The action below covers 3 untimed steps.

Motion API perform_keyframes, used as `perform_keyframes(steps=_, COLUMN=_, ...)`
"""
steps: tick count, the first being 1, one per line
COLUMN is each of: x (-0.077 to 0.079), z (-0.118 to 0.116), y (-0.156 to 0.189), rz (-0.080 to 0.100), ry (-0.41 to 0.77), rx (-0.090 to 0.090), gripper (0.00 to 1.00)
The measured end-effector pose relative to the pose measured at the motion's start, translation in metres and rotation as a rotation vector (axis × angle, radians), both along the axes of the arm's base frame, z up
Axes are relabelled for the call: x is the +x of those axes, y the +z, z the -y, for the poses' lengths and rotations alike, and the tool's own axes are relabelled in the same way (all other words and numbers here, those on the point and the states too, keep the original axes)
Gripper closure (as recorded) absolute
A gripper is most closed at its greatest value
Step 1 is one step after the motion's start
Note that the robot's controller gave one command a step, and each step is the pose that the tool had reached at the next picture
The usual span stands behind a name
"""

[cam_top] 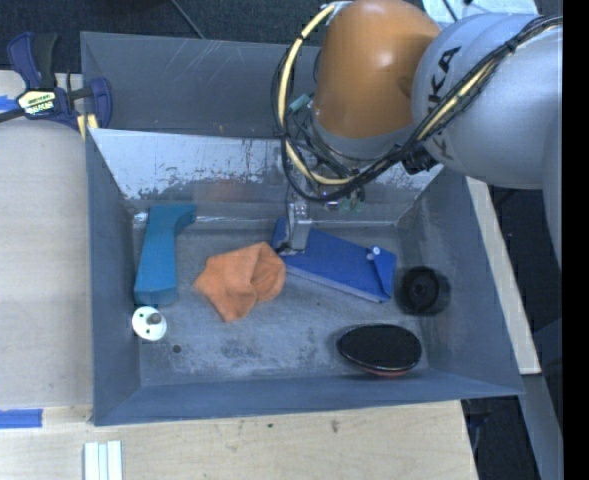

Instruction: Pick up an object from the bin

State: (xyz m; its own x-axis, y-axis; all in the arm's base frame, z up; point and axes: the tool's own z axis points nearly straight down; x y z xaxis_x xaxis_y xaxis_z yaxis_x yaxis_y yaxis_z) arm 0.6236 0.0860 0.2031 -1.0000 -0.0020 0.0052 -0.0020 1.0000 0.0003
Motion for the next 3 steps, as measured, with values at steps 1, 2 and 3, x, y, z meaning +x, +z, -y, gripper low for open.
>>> perform_keyframes(steps=1, x=0.002, z=0.000, y=0.005, rz=0.009, ry=-0.001, rx=0.000, gripper=0.00)
perform_keyframes(steps=2, x=-0.011, z=-0.003, y=-0.041, rz=0.014, ry=-0.064, rx=0.001, gripper=0.00)
perform_keyframes(steps=3, x=-0.028, z=-0.015, y=-0.085, rz=0.007, ry=-0.014, rx=0.000, gripper=0.00)
